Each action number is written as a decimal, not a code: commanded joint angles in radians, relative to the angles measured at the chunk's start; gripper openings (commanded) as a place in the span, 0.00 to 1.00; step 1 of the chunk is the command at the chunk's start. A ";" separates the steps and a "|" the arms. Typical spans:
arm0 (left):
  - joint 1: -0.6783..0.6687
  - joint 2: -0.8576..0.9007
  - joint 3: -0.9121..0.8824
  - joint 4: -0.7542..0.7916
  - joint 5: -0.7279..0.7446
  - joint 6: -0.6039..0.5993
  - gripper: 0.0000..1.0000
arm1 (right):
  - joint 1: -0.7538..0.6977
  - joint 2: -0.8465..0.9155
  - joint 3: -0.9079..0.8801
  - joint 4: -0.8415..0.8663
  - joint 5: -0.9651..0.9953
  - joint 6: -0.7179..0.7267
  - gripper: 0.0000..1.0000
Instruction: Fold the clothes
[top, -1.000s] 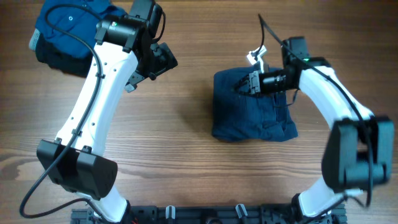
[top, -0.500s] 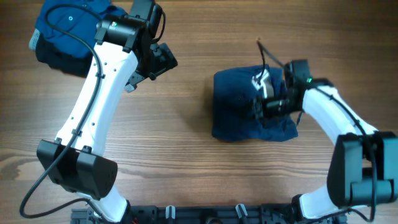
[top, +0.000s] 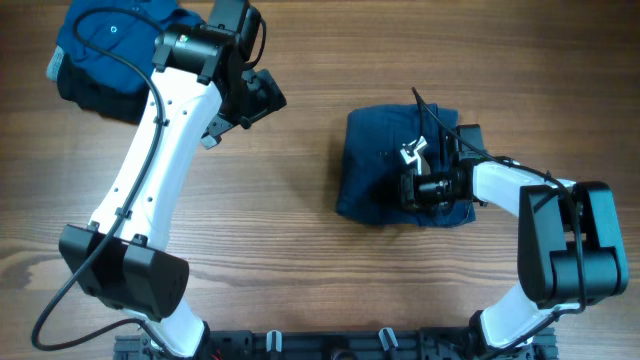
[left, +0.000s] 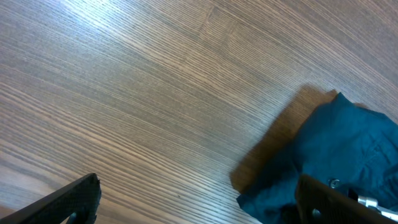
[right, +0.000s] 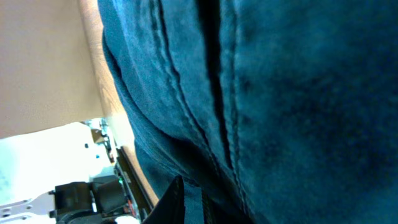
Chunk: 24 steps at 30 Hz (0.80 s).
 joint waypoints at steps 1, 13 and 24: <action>0.000 -0.005 0.012 0.003 0.008 0.005 1.00 | -0.003 -0.058 -0.005 0.007 -0.074 0.034 0.11; 0.000 -0.005 0.009 0.017 -0.002 0.005 1.00 | -0.003 -0.496 0.079 0.203 -0.035 0.315 0.40; 0.000 -0.005 -0.081 0.056 -0.003 0.005 1.00 | -0.016 -0.197 0.079 0.470 0.099 0.354 0.41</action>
